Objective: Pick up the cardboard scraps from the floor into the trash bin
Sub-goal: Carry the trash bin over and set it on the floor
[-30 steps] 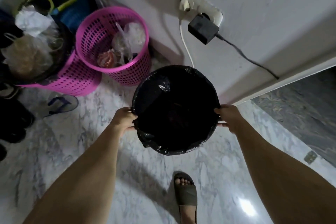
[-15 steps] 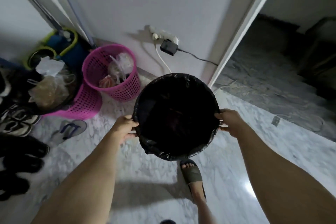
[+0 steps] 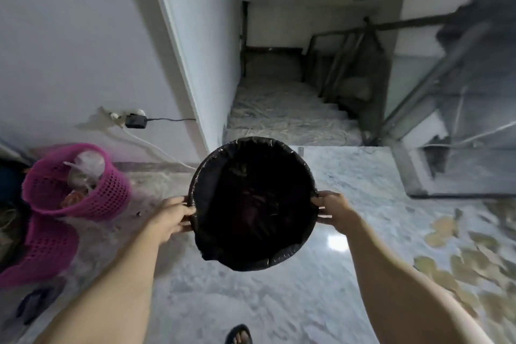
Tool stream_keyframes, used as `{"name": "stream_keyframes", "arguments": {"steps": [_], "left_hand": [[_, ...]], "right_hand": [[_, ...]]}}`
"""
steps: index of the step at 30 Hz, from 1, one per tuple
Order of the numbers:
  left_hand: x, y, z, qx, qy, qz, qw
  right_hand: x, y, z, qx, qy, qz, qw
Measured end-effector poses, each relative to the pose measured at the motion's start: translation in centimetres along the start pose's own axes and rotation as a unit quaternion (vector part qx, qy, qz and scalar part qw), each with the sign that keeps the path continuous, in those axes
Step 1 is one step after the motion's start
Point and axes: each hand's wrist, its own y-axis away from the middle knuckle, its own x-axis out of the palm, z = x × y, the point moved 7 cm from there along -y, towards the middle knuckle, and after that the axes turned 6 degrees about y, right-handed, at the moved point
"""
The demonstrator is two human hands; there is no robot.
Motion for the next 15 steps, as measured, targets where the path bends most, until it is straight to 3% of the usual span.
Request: {"name": "stream_keyframes", "arguments": {"steps": [8, 15], "left_hand": [[23.8, 8.9, -0.1, 0.037, -0.156, 0.124, 0.979], [48.8, 21.4, 9.7, 0.058, -0.295, 0.25, 0.92]], "right_hand": [[-21.8, 8.9, -15.8, 0.041, -0.165, -0.078, 0.982], [-40.1, 19.7, -38.0, 0.094, -0.3, -0.179, 0.932]]}}
